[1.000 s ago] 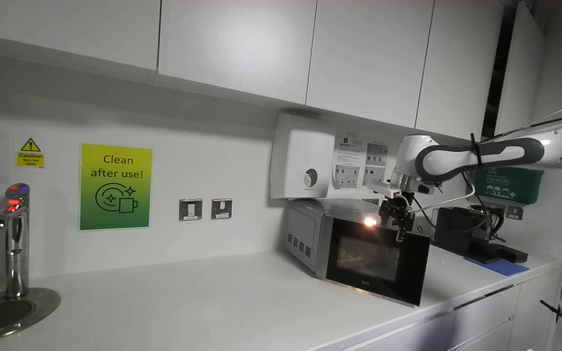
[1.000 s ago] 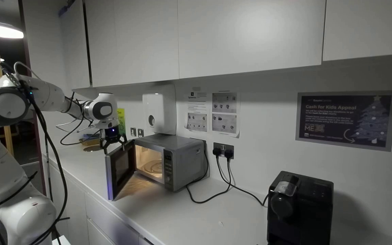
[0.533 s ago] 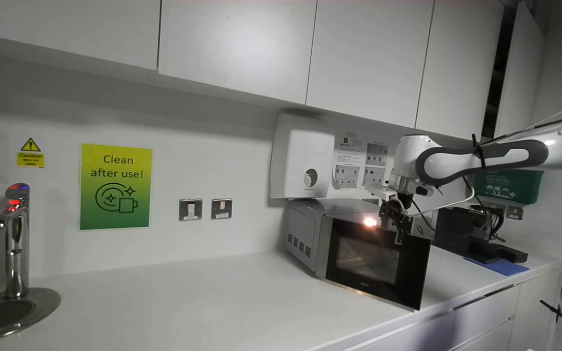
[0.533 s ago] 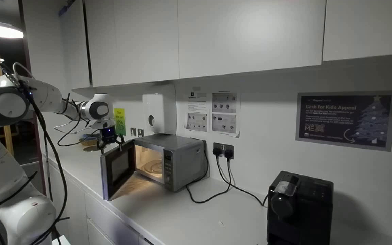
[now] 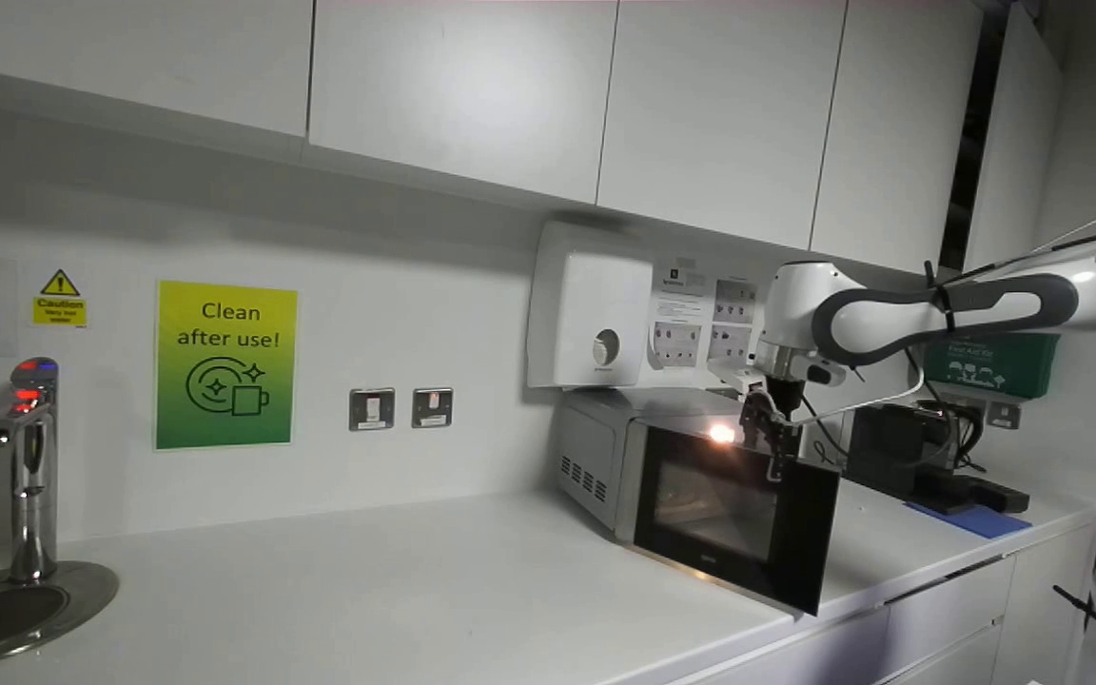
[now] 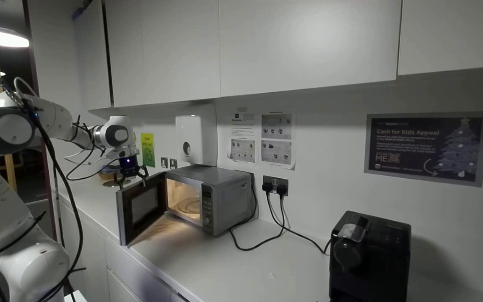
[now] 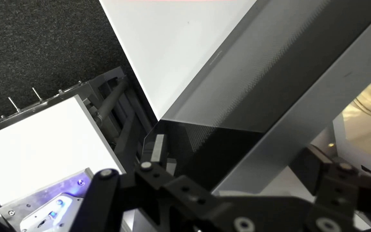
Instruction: Pull open the microwave door fully
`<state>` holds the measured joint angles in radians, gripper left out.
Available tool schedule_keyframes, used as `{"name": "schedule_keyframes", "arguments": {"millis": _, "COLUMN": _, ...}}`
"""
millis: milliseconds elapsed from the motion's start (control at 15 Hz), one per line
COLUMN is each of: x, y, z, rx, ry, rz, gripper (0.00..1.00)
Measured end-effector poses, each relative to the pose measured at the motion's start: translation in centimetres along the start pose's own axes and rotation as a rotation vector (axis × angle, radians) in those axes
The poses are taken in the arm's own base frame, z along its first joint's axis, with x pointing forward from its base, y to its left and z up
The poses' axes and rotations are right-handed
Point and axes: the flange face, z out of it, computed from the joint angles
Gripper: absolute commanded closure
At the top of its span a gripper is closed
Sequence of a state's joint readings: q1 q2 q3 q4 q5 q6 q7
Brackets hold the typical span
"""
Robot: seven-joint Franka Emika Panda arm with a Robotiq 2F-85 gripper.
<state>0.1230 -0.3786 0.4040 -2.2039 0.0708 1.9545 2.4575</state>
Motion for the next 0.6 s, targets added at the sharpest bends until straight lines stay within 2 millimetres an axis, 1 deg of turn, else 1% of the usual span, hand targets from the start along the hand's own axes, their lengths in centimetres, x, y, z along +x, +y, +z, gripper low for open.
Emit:
{"name": "schedule_keyframes", "arguments": {"millis": 267, "x": -0.9, "y": 1.0, "z": -0.7, "rx": 0.014, "ry": -0.005, "rz": 0.039, "gripper": 0.0}}
{"name": "schedule_keyframes", "arguments": {"millis": 600, "x": -2.1, "y": 2.8, "z": -1.4, "rx": 0.016, "ry": 0.005, "rz": 0.084, "gripper": 0.0}}
